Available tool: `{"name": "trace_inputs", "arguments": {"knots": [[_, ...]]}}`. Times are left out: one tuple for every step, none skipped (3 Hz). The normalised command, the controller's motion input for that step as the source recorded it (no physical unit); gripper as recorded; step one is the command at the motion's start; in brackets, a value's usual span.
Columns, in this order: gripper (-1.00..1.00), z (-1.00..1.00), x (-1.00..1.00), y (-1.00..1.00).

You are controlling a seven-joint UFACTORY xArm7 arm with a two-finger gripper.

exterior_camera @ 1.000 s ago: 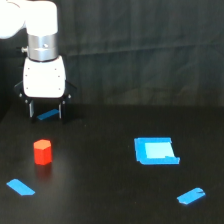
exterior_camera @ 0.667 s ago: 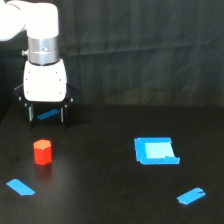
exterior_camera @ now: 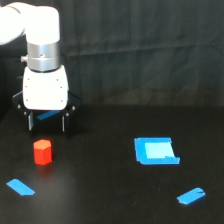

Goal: Pick up the red object from the table

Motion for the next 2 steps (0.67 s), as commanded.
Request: {"name": "trace_inputs", "arguments": {"knots": [[0.90, -0.12, 0.30, -0.94], [0.99, -0.15, 0.30, -0.94]]}}
